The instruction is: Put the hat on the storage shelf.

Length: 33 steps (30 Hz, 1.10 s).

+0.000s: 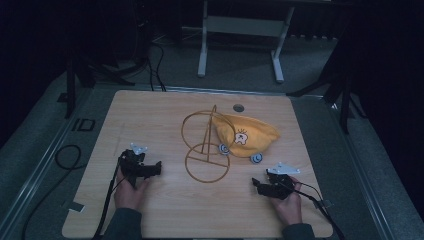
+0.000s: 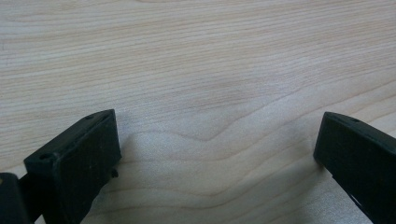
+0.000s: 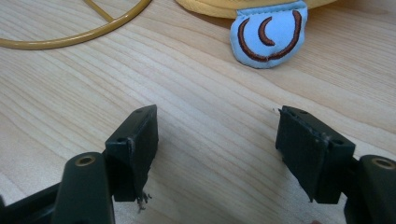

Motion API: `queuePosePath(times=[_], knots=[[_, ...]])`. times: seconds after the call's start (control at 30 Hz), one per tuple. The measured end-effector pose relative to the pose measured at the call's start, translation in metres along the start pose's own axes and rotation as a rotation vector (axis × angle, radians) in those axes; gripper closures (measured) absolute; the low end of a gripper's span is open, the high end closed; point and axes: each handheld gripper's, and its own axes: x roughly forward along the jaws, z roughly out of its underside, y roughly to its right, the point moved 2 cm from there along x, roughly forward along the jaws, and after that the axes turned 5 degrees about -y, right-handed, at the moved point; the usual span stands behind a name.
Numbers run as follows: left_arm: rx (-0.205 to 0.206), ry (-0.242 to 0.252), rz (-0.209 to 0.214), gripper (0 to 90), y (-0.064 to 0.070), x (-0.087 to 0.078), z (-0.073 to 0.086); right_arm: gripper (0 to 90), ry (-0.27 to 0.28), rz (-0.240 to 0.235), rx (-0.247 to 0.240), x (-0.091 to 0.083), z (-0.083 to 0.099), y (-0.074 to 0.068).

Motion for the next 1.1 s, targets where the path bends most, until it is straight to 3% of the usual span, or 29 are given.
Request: queuePosePath(times=[0.67,0.83,0.9,1.1], knots=[[0.0,0.0,0.0,0.4,0.0,0.0,0.0,24.9,-0.007,-0.028,-0.034,-0.0005,0.0012,0.0],[0.0,0.0,0.0,0.4,0.0,0.0,-0.0001,30.4,-0.021,-0.024,-0.031,-0.0024,0.0003,0.0008],[0.0,-0.001,0.0,0.4,0.0,0.0,-0.0001,36.3,-0.065,-0.033,-0.041,-0.005,-0.0035,0.0032],[0.0,0.0,0.0,0.4,0.0,0.0,-0.0001,39.3,-0.109,-0.063,-0.07,-0.0068,-0.0073,0.0051]])
